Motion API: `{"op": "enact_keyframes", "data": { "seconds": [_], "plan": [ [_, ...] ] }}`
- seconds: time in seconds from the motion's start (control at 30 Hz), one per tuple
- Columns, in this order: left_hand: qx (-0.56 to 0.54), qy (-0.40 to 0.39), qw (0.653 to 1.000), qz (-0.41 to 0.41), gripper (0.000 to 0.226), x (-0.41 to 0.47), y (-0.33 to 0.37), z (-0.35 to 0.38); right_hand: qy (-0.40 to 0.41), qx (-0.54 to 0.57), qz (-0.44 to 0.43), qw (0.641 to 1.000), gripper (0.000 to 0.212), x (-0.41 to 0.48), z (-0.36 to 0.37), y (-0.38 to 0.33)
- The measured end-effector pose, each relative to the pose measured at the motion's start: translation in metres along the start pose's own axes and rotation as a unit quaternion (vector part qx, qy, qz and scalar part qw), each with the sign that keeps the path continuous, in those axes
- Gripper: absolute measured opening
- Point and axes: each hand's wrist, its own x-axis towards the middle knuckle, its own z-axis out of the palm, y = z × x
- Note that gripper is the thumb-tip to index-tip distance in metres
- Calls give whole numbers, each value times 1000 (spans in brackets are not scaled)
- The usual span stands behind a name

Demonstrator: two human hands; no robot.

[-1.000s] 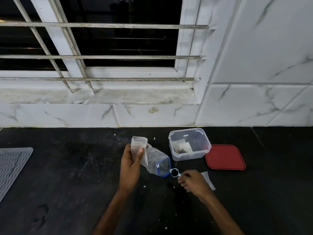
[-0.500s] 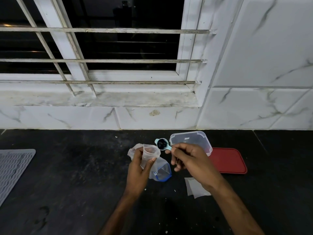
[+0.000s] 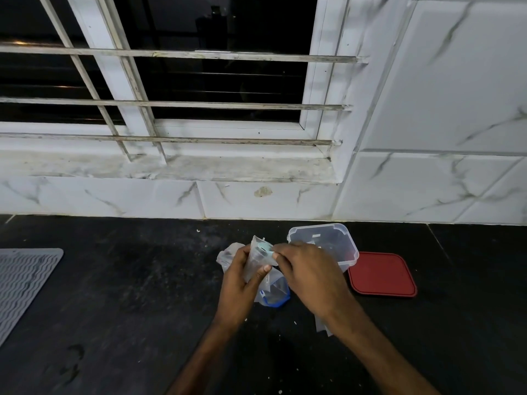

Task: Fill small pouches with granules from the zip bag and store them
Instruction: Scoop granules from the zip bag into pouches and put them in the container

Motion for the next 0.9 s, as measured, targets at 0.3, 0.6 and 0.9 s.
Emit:
{"op": "enact_keyframes", "data": {
  "seconds": [0.3, 0.6, 0.9],
  "plan": [
    [-80, -7, 997, -7, 47, 7, 9, -10, 97, -133, -99, 981, 73, -3, 5, 1],
    [-93, -9, 996, 12, 29, 11, 14, -17, 167, -78, -117, 976, 56, -3, 11, 10],
    [-107, 2, 994, 11, 30, 11, 19, -12, 155, 5, -73, 985, 34, 1, 10, 11]
  ]
}}
